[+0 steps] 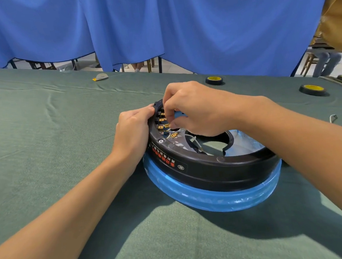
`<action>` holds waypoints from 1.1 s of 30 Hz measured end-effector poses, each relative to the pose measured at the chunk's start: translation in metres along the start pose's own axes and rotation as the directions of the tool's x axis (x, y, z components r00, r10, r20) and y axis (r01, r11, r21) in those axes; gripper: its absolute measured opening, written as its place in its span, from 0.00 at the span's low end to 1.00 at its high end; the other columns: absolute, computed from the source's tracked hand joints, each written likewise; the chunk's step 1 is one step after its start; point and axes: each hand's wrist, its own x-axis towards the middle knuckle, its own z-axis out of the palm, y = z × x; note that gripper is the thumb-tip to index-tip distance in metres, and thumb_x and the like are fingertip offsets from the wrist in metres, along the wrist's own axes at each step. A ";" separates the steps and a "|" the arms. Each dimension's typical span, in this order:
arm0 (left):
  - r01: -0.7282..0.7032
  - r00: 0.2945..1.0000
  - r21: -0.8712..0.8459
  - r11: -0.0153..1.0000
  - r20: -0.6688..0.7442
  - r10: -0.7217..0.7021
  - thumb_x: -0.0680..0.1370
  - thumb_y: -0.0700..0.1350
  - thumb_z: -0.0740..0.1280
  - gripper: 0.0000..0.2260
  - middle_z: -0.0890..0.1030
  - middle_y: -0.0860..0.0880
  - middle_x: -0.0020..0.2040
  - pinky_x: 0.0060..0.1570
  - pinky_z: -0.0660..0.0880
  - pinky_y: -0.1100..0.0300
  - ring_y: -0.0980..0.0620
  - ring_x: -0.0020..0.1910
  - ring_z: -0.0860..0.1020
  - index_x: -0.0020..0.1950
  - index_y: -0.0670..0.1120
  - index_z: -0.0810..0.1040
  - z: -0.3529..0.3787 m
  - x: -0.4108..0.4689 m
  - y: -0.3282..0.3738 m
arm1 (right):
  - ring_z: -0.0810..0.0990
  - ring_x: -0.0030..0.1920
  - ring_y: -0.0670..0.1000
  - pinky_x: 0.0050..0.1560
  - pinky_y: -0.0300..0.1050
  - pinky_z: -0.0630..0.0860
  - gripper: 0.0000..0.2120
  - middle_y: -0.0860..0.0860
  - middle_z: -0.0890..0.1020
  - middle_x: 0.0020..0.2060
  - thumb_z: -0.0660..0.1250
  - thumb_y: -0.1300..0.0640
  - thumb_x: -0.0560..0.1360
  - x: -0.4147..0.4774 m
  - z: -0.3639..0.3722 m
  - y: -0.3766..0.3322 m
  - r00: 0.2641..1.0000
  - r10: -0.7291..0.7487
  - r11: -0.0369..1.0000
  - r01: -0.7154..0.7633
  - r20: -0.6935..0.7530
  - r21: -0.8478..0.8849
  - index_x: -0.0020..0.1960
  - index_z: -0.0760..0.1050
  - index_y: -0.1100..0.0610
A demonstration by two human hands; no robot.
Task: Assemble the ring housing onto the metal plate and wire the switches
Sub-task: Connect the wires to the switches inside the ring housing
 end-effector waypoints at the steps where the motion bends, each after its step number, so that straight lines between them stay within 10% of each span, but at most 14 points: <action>1: 0.001 1.000 -0.004 1.000 0.001 -0.001 0.68 0.50 0.64 0.11 0.80 0.42 0.36 0.46 0.71 0.48 0.46 0.38 0.76 0.33 0.46 0.82 0.000 0.000 0.001 | 0.72 0.54 0.51 0.57 0.51 0.73 0.05 0.49 0.72 0.53 0.67 0.56 0.77 0.000 0.001 0.000 1.000 0.001 1.000 -0.001 -0.002 -0.001 0.43 0.76 0.49; 20: 0.009 1.000 0.054 0.999 -0.022 -0.007 0.79 0.44 0.63 0.15 0.80 0.46 0.33 0.44 0.70 0.50 0.46 0.36 0.76 0.34 0.45 0.82 -0.001 -0.003 0.001 | 0.73 0.53 0.49 0.57 0.49 0.73 0.04 0.48 0.72 0.53 0.68 0.55 0.77 -0.001 0.007 0.003 0.999 0.022 0.998 -0.019 -0.042 0.067 0.44 0.78 0.53; 33: 0.005 0.999 -0.005 1.000 0.036 -0.005 0.69 0.49 0.63 0.16 0.81 0.30 0.48 0.58 0.71 0.34 0.43 0.43 0.77 0.41 0.37 0.80 0.000 -0.006 0.007 | 0.75 0.52 0.53 0.54 0.51 0.74 0.08 0.54 0.75 0.53 0.65 0.57 0.76 0.001 0.008 -0.009 0.994 0.038 0.999 -0.037 -0.099 0.007 0.44 0.80 0.59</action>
